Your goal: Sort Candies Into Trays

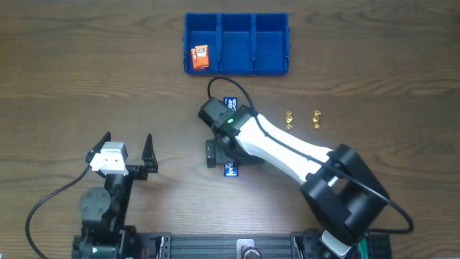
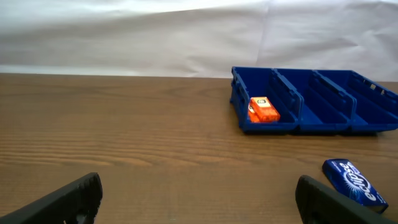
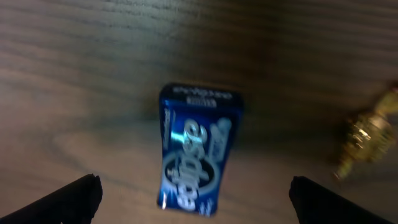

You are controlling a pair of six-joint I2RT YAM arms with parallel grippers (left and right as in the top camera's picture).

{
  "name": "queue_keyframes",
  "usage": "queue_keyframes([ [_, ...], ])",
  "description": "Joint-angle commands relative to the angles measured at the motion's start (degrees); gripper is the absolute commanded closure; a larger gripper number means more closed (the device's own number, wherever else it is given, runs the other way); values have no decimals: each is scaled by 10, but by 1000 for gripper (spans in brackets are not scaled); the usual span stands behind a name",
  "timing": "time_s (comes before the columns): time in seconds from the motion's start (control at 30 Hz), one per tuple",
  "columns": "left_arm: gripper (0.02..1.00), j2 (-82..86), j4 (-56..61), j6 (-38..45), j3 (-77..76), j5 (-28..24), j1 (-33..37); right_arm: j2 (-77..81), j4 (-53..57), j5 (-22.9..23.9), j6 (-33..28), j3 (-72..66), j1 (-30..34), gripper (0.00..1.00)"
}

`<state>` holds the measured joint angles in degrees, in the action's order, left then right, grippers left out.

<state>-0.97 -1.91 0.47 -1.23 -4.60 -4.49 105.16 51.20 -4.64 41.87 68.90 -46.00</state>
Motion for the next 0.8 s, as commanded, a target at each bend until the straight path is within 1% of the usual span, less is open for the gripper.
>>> queue_keyframes([
  [0.03, 20, 2, -23, 8, 9, -10, 4, 31, -16, 27, 36, 9, -14, 7],
  [0.2, 20, 2, -23, 8, 9, -10, 4, 52, -22, 29, 45, 9, -16, 36],
  [0.3, 23, 2, -23, 8, 9, -10, 4, 57, -21, 36, 47, 9, -16, 88],
  [0.47, 20, 2, -23, 8, 9, -10, 4, 57, -23, 38, 47, 9, -16, 294],
  [0.57, 20, 2, -23, 8, 9, -10, 4, 57, -25, 37, 47, 9, -16, 496],
  [0.6, 20, 2, -23, 8, 9, -10, 4, 57, -26, 38, 47, 9, -16, 577],
  [0.63, 20, 2, -23, 8, 9, -10, 4, 57, -26, 38, 49, 9, -16, 630],
  [0.7, 20, 2, -23, 8, 9, -10, 4, 57, -27, 38, 49, 9, -16, 671],
  [0.73, 20, 2, -23, 8, 9, -10, 4, 57, -28, 38, 49, 9, -16, 717],
  [0.8, 20, 2, -23, 8, 9, -10, 4, 57, -29, 38, 49, 9, -16, 779],
])
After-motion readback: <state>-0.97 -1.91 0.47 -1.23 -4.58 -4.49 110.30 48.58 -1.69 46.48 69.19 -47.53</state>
